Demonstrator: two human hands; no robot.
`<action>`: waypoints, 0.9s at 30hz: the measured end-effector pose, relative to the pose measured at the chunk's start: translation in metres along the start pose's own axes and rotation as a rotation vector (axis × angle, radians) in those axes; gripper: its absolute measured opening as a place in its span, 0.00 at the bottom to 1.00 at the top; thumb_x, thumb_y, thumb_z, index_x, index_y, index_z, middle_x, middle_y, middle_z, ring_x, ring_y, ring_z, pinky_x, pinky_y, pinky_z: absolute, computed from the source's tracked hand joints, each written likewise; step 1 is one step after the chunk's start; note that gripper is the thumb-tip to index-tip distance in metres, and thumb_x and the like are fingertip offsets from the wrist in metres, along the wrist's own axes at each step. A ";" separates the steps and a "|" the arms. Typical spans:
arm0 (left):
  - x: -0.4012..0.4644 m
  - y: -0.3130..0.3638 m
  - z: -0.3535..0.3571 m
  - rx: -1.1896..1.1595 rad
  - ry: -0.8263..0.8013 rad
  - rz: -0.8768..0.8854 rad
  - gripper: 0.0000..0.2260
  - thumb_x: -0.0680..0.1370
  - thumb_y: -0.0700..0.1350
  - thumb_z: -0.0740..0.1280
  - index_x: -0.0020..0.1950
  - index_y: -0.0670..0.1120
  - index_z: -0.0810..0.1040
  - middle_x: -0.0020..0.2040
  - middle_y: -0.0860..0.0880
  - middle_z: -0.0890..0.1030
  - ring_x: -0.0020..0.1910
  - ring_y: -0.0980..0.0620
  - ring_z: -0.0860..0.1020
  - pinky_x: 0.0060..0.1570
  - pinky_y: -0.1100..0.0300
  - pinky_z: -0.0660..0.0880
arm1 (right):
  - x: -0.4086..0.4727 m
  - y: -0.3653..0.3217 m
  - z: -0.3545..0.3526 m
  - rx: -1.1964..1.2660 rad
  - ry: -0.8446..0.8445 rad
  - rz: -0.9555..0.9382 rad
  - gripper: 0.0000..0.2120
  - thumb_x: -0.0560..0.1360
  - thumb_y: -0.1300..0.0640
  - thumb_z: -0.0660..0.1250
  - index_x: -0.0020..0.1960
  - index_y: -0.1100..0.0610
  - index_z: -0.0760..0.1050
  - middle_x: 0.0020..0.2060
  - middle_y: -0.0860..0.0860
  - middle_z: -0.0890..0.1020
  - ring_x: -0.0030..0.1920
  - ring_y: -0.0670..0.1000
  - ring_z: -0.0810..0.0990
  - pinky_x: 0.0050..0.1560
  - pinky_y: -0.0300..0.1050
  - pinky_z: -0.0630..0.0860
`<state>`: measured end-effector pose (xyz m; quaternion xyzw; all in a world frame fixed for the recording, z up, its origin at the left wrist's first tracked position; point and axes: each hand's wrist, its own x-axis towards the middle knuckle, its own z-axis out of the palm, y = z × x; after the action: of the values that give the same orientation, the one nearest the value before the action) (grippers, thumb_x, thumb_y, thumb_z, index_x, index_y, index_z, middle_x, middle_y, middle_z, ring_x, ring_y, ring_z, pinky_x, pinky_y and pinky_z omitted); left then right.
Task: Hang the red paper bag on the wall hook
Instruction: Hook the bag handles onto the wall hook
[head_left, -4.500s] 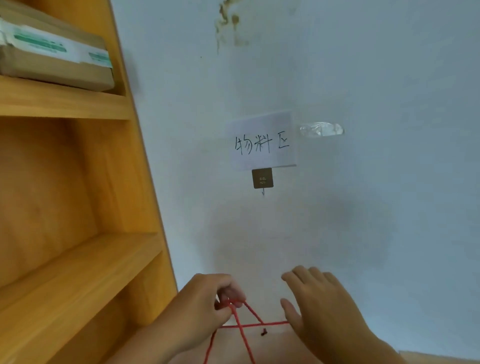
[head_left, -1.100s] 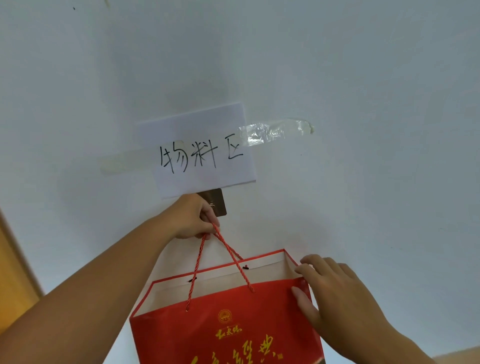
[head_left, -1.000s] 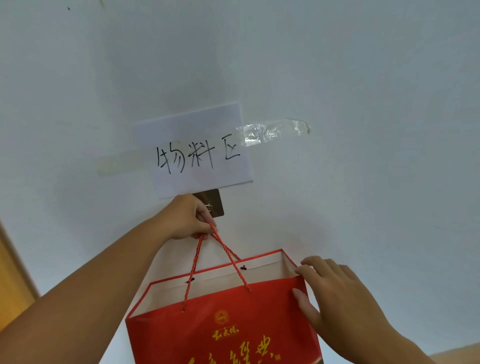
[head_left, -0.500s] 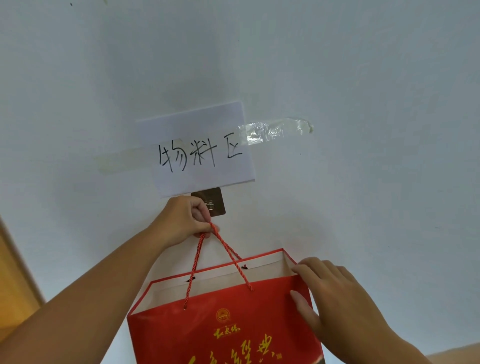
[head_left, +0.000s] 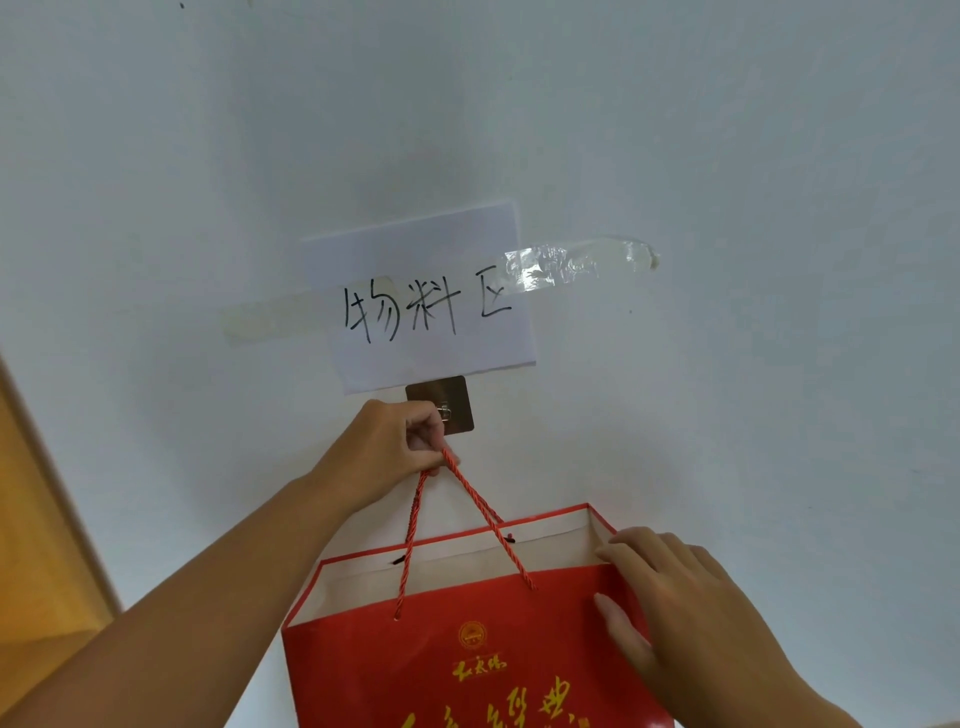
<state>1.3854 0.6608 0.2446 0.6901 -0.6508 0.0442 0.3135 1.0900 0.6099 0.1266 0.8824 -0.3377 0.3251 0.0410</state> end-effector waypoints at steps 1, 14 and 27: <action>0.000 0.000 0.000 0.001 -0.002 0.007 0.06 0.74 0.38 0.77 0.45 0.46 0.83 0.44 0.49 0.88 0.42 0.55 0.88 0.52 0.53 0.86 | 0.000 0.000 0.000 0.000 -0.003 0.004 0.14 0.69 0.44 0.66 0.52 0.49 0.78 0.48 0.46 0.81 0.44 0.49 0.80 0.45 0.46 0.78; 0.000 -0.006 0.002 0.067 0.029 0.070 0.05 0.73 0.39 0.78 0.45 0.47 0.86 0.42 0.51 0.88 0.41 0.56 0.86 0.47 0.63 0.84 | 0.061 -0.064 0.008 0.126 0.133 -0.290 0.17 0.76 0.48 0.66 0.63 0.50 0.73 0.55 0.48 0.81 0.53 0.49 0.78 0.54 0.45 0.76; -0.001 -0.010 0.004 0.017 0.069 0.069 0.06 0.72 0.38 0.78 0.44 0.46 0.84 0.41 0.49 0.87 0.39 0.54 0.85 0.47 0.51 0.85 | 0.138 -0.092 0.043 0.409 0.125 -0.018 0.02 0.75 0.57 0.68 0.44 0.55 0.78 0.37 0.50 0.80 0.36 0.47 0.76 0.41 0.44 0.77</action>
<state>1.3936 0.6590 0.2374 0.6681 -0.6625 0.0843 0.3280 1.2485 0.5896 0.1892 0.8534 -0.2537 0.4406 -0.1152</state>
